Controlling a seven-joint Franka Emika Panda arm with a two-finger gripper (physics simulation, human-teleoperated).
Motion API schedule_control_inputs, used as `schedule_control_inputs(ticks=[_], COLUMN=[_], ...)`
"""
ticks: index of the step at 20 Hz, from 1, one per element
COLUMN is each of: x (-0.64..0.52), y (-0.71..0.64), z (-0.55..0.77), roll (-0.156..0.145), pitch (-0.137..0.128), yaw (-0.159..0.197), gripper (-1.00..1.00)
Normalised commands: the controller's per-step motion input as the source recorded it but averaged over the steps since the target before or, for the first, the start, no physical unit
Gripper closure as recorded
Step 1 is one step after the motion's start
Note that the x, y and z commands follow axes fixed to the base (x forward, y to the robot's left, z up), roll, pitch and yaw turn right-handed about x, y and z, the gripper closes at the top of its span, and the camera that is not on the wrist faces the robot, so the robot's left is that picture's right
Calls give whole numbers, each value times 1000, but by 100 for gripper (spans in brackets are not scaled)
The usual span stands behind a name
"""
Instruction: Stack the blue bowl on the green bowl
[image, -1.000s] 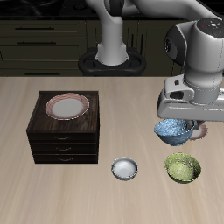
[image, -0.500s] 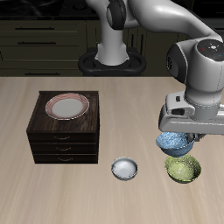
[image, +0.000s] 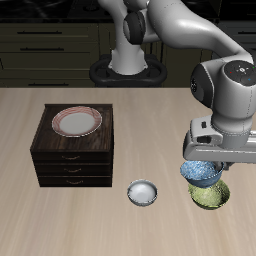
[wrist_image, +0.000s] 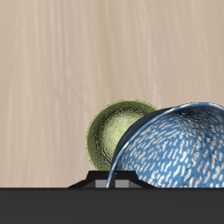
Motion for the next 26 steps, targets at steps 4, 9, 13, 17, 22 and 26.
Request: schedule_control_inputs(ticks=[4, 9, 13, 17, 22, 26], x=[66, -28, -8, 62, 136, -105], y=[-10, 46, 71, 3, 17, 48], z=[-177, -230, -354, -222, 33, 84], roll=[-11, 10, 4, -14, -56, 0], pitch=[6, 29, 41, 23, 2, -40], yaw=[25, 3, 6, 20, 56, -7], gripper=[100, 100, 100, 100, -100, -100])
